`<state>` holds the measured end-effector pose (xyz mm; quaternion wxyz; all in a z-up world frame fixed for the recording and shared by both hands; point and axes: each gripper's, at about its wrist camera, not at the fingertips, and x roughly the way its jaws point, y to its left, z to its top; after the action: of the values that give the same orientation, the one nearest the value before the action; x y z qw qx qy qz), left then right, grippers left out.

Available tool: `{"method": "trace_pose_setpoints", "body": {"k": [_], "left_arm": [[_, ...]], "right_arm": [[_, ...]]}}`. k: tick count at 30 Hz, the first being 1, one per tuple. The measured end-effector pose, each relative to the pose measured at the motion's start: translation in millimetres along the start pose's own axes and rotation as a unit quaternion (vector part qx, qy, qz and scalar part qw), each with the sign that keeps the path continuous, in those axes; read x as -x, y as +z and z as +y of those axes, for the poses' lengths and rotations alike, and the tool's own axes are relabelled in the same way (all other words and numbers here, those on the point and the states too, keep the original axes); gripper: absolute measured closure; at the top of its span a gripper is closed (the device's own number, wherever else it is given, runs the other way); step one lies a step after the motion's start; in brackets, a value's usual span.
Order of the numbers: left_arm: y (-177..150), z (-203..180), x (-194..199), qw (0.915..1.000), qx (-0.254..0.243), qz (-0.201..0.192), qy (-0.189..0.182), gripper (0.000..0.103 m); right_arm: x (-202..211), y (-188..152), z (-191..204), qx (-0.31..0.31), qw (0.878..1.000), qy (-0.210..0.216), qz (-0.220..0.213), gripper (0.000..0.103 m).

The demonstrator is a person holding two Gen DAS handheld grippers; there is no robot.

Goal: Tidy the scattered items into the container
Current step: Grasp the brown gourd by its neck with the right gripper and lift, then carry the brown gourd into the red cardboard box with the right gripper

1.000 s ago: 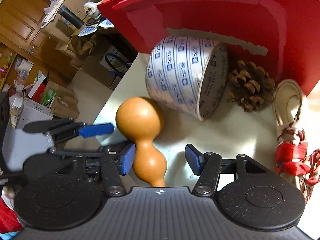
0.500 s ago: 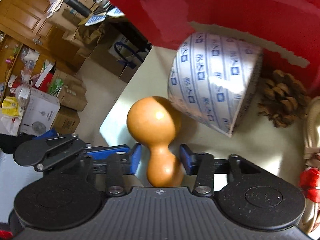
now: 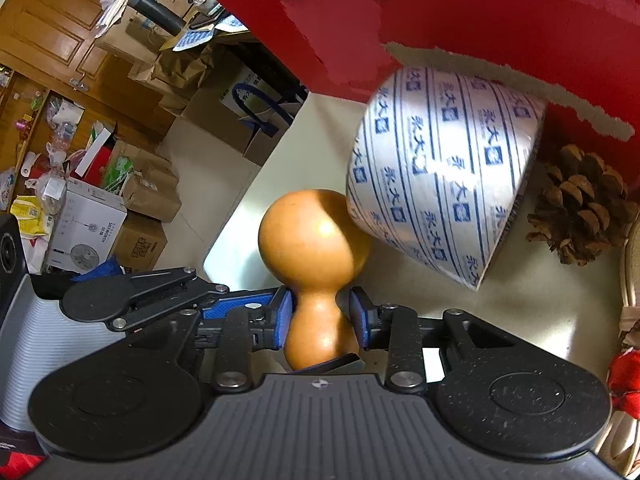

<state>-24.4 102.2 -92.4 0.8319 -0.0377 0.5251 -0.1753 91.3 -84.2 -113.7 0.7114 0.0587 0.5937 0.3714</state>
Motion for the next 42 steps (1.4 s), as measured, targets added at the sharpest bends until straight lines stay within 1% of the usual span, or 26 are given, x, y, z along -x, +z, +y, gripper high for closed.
{"method": "trace_pose_setpoints", "body": {"k": [4,8,11,16,20,24,30,34,42], "left_arm": [[3.6,-1.7,9.9,0.9999,-0.008,-0.014,0.007,0.050],[9.4,-3.7,26.3,0.9992,-0.015,-0.035,0.014,0.050],[15.2,-5.2,34.0,0.9987,-0.012,-0.047,0.015,0.050],[29.3,-16.5,54.0,0.9963,-0.028,-0.080,0.017,0.052],[46.1,-27.2,72.3,0.9930,-0.045,-0.109,0.008,0.053],[71.1,-38.3,82.5,0.9885,-0.069,-0.135,-0.006,0.055],[115.3,-49.2,80.5,0.9829,-0.103,-0.150,-0.023,0.055],[148.1,-50.4,69.1,0.9803,-0.124,-0.149,-0.040,0.055],[206.5,-35.9,41.3,0.9785,-0.146,-0.129,-0.069,0.055]], "right_arm": [[7.2,4.9,3.8,0.011,1.000,0.006,-0.011,0.070],[16.7,12.2,8.4,0.018,0.999,0.019,-0.028,0.070],[23.7,15.0,11.0,0.021,0.999,0.021,-0.041,0.070],[44.4,18.1,12.6,0.017,0.996,0.031,-0.076,0.070],[67.4,22.6,14.6,0.012,0.993,0.035,-0.116,0.070],[90.2,29.3,8.1,-0.002,0.987,0.036,-0.157,0.070],[116.5,53.0,-9.0,-0.029,0.979,0.030,-0.201,0.070],[123.9,72.2,-14.8,-0.042,0.974,0.012,-0.223,0.070],[121.5,111.6,-34.9,-0.082,0.967,-0.016,-0.239,0.070]]}}
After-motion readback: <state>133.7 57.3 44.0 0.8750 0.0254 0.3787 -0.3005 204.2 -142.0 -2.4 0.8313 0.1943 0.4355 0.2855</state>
